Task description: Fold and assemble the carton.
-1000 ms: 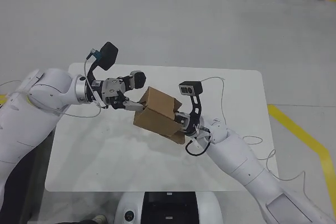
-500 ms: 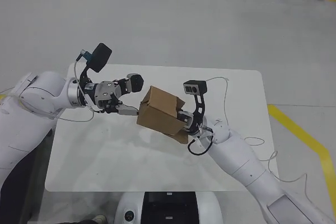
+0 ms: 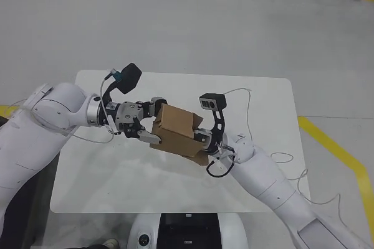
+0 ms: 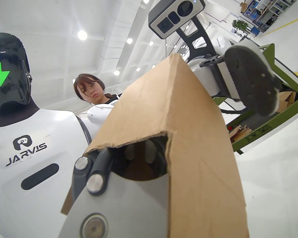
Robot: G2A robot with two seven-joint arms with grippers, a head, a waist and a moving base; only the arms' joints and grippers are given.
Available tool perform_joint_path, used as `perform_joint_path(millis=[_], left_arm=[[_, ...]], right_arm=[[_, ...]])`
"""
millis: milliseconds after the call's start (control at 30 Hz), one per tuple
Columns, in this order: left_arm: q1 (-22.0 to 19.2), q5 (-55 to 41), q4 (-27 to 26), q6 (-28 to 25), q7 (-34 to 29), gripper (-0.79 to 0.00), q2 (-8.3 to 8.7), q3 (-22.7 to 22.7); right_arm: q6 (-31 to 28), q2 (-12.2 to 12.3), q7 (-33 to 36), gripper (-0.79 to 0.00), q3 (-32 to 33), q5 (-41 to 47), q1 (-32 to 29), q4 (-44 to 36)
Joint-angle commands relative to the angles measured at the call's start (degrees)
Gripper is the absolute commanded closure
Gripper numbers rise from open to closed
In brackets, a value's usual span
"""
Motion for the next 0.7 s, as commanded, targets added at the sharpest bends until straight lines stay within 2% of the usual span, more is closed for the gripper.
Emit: perform_joint_path(millis=[0,433,667], left_arm=[[-0.2,0.4,0.1,-0.1,0.1,-0.785,-0.22,0.4],[-1.1,1.3,0.8,-0.2,0.2,-0.785,-1.33,1.5],[-1.0,0.0,1.5,-0.3,0.6,-0.785,-1.53,0.5]], right_arm=[[0.0,-0.1,0.0,0.0,-0.1,-0.2,0.2,0.3],[0.8,-0.7,-0.6,0.0,0.9,-3.2,0.1,1.8],[0.1,-0.9,0.1,0.0,1.8,-0.9,-0.6,2.5]])
